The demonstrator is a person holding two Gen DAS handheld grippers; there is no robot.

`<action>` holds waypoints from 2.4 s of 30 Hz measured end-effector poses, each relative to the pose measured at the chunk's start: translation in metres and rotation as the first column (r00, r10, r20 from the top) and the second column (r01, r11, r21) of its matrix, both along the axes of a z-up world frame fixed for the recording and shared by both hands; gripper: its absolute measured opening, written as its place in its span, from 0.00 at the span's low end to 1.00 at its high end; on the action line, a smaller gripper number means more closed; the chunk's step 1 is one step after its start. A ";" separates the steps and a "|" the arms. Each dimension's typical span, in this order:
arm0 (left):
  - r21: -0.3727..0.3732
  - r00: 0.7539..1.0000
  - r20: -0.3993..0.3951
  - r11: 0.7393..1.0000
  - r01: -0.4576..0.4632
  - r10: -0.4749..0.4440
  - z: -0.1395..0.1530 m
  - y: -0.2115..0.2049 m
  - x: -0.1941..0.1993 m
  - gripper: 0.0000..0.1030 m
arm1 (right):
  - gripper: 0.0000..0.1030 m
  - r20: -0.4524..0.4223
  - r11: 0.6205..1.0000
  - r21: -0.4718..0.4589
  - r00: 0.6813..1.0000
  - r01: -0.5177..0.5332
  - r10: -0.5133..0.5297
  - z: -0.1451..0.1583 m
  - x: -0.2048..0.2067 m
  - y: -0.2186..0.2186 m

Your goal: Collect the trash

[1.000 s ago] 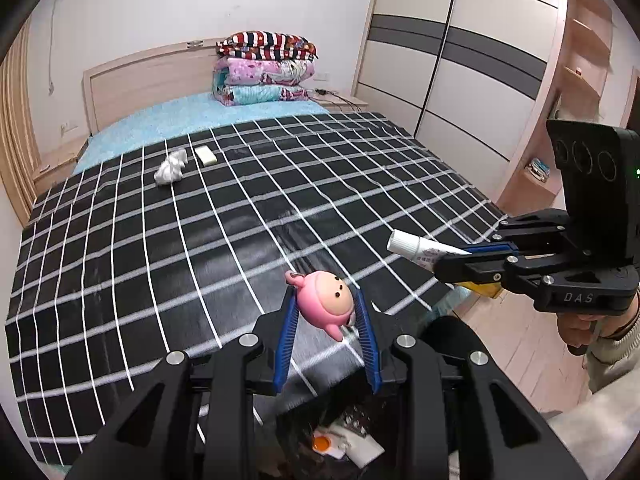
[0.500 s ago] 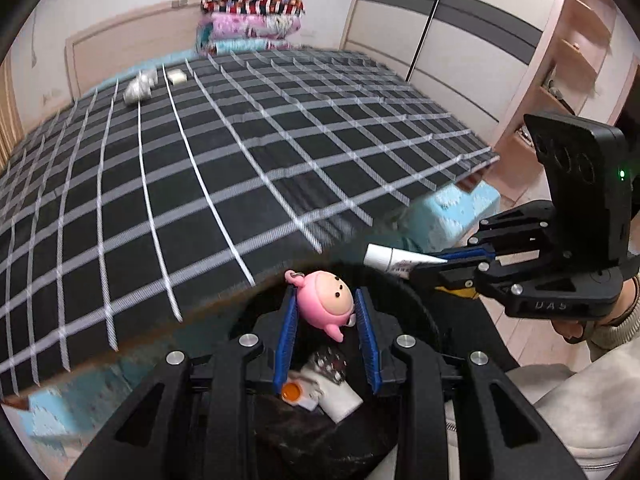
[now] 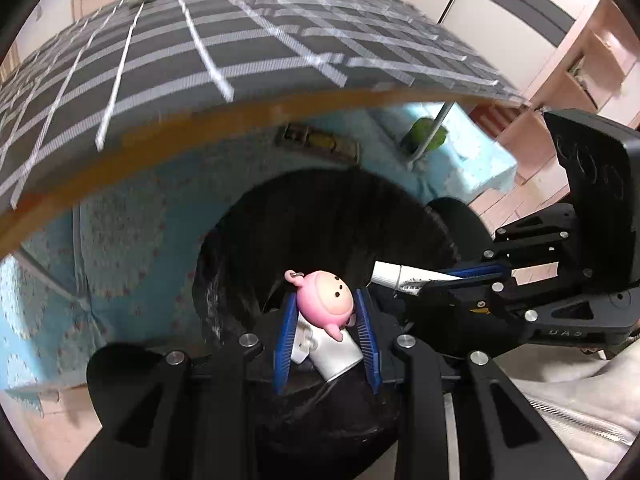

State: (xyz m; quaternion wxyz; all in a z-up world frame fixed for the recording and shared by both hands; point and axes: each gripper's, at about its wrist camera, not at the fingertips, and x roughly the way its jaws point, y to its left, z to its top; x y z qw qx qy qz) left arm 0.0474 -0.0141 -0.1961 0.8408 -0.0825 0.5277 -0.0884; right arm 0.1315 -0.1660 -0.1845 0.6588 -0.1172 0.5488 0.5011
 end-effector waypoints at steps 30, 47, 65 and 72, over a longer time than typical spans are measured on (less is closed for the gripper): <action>-0.011 0.996 -0.085 1.000 0.013 -0.014 -0.023 -0.008 -0.004 0.48 | 0.05 -0.076 0.997 -0.062 0.996 -0.044 0.039 -0.031 -0.015 0.007; -0.009 1.000 0.004 1.000 -0.007 0.007 0.014 0.005 -0.006 0.48 | 0.06 -0.025 1.000 -0.015 1.000 0.014 -0.014 -0.001 0.004 -0.009; 0.034 0.987 0.156 0.999 -0.041 0.035 0.080 0.023 -0.002 0.48 | 0.10 0.069 0.997 0.076 0.997 0.015 -0.020 0.052 0.015 -0.004; 0.050 0.979 0.200 0.998 -0.048 0.037 0.099 0.032 0.002 0.48 | 0.26 0.124 0.993 0.120 0.992 0.020 -0.035 0.078 0.024 -0.002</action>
